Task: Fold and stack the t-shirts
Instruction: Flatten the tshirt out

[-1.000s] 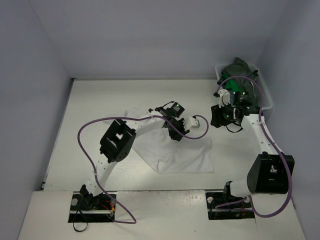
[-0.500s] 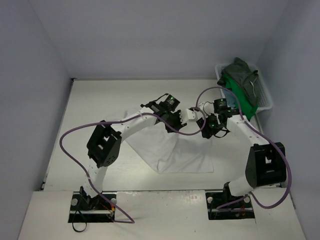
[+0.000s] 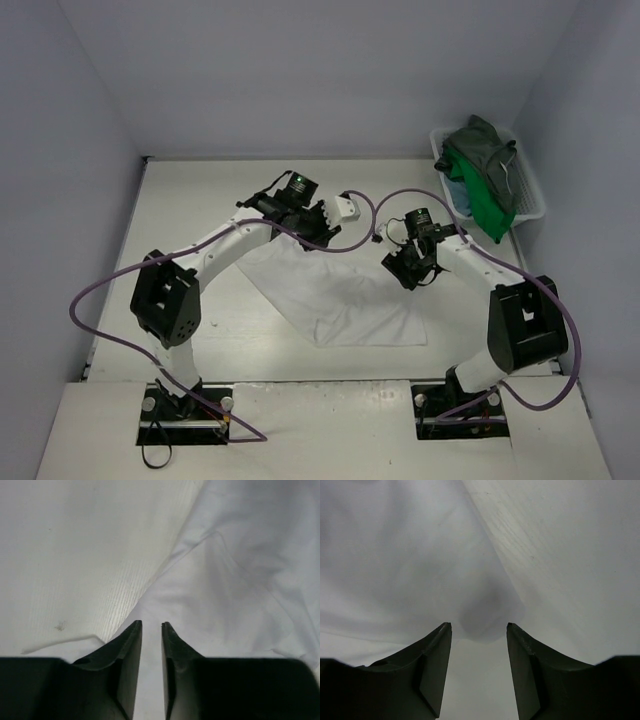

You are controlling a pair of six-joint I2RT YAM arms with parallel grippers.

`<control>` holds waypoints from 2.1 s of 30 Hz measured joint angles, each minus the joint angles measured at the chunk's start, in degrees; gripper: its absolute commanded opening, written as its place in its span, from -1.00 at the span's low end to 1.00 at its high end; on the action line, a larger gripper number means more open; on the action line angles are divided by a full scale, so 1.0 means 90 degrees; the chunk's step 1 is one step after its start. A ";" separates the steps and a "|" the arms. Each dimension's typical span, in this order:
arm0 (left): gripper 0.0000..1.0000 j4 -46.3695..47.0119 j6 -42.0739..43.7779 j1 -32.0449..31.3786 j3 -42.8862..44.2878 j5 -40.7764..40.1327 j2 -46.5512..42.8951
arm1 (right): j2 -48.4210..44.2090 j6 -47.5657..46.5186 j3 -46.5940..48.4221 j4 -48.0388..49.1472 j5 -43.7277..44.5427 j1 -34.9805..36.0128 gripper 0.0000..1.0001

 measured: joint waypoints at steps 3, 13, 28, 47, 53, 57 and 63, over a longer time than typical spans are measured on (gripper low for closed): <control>-0.28 0.0131 -0.0073 0.0041 -0.0109 0.0049 -0.0058 | 0.0000 0.0024 0.0002 0.0000 0.0005 0.0000 -0.10; -0.09 0.0134 -0.0306 -0.0695 0.0041 0.0459 0.1168 | -0.0136 0.0243 0.0323 -0.0044 -0.0335 -0.0641 -0.10; -0.09 0.0163 -0.0430 -0.0789 0.0624 0.0522 0.1800 | -0.0410 0.0403 0.0721 0.0078 -0.1256 -0.2217 -0.11; -0.63 0.0180 -0.0481 -0.0872 0.0872 0.0525 0.2331 | -0.0435 0.0393 0.0593 0.0053 -0.1571 -0.2217 -0.13; -0.82 0.0177 -0.0474 -0.0872 0.0916 0.0527 0.2368 | -0.0435 0.0386 0.0532 0.0053 -0.1596 -0.2227 -0.13; -1.00 0.0163 -0.0474 -0.0872 0.0930 0.0488 0.2368 | -0.0435 0.0389 0.0529 0.0056 -0.1673 -0.2229 -0.13; -1.00 0.0146 -0.0471 -0.0872 0.0950 0.0328 0.2361 | -0.0435 0.0386 0.0500 0.0056 -0.1744 -0.2227 -0.13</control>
